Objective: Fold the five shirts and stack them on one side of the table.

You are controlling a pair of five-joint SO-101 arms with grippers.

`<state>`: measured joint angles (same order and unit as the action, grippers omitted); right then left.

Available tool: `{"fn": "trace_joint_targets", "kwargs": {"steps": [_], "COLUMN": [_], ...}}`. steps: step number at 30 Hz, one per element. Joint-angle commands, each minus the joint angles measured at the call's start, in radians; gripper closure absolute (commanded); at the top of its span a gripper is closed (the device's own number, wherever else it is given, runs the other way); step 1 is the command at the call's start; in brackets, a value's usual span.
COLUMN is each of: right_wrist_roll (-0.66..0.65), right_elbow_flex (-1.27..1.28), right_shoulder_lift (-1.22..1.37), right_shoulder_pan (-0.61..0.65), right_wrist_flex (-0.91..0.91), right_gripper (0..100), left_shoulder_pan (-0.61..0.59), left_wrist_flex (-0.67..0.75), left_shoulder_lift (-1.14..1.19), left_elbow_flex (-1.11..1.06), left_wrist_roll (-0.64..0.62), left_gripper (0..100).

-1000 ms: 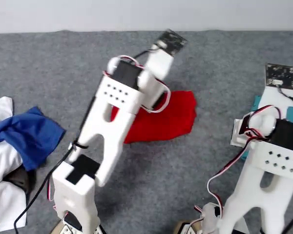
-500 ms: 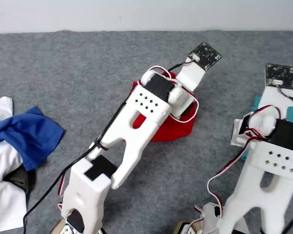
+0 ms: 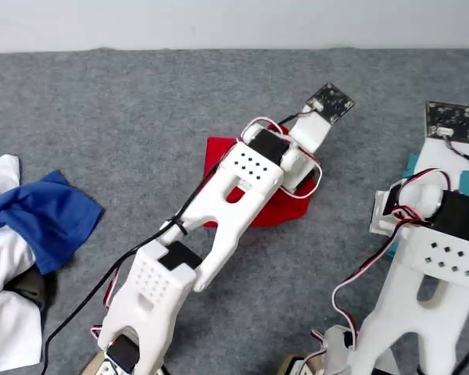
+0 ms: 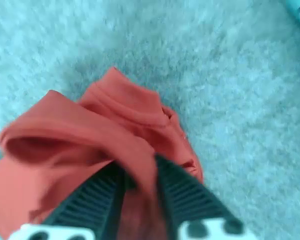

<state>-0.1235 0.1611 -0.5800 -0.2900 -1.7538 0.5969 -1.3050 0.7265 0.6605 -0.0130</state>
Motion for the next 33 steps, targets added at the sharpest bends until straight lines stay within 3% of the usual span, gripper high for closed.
{"fn": "trace_joint_targets", "kwargs": {"steps": [1,9,12,17,21,28,33], "right_wrist_roll": [0.002,0.002,0.002,0.002,0.002,0.002,0.002], "right_elbow_flex": [-0.003,-0.003,-0.003,-0.003,-0.003,-0.003,-0.003], "right_shoulder_lift": [-0.016,-0.016,-0.016,-0.016,-0.016,-0.016,-0.021], "right_shoulder_pan": [-0.001,-0.001,-0.001,-0.001,-0.001,-0.001,-0.001], "right_wrist_flex": [-0.025,-0.027,-0.027,-0.027,-0.028,-0.031,-0.031], "right_gripper": [99.0,99.0,99.0,99.0,99.0,99.0,99.0], "left_shoulder_pan": [-0.023,-0.115,-0.178,-0.276,-0.315,-0.264,-0.199], "left_wrist_flex": [-0.002,-0.293,-0.390,-0.407,-0.422,-0.454,-0.454], "left_shoulder_lift": [-0.018,-0.048,-0.037,0.009,0.118,0.261,0.152], "left_elbow_flex": [0.021,0.291,0.415,0.446,0.447,0.443,0.302], "left_wrist_roll": [-0.025,0.009,0.051,0.147,0.178,0.199,0.203], "left_gripper": [79,79,83,95,97,99,99]}}
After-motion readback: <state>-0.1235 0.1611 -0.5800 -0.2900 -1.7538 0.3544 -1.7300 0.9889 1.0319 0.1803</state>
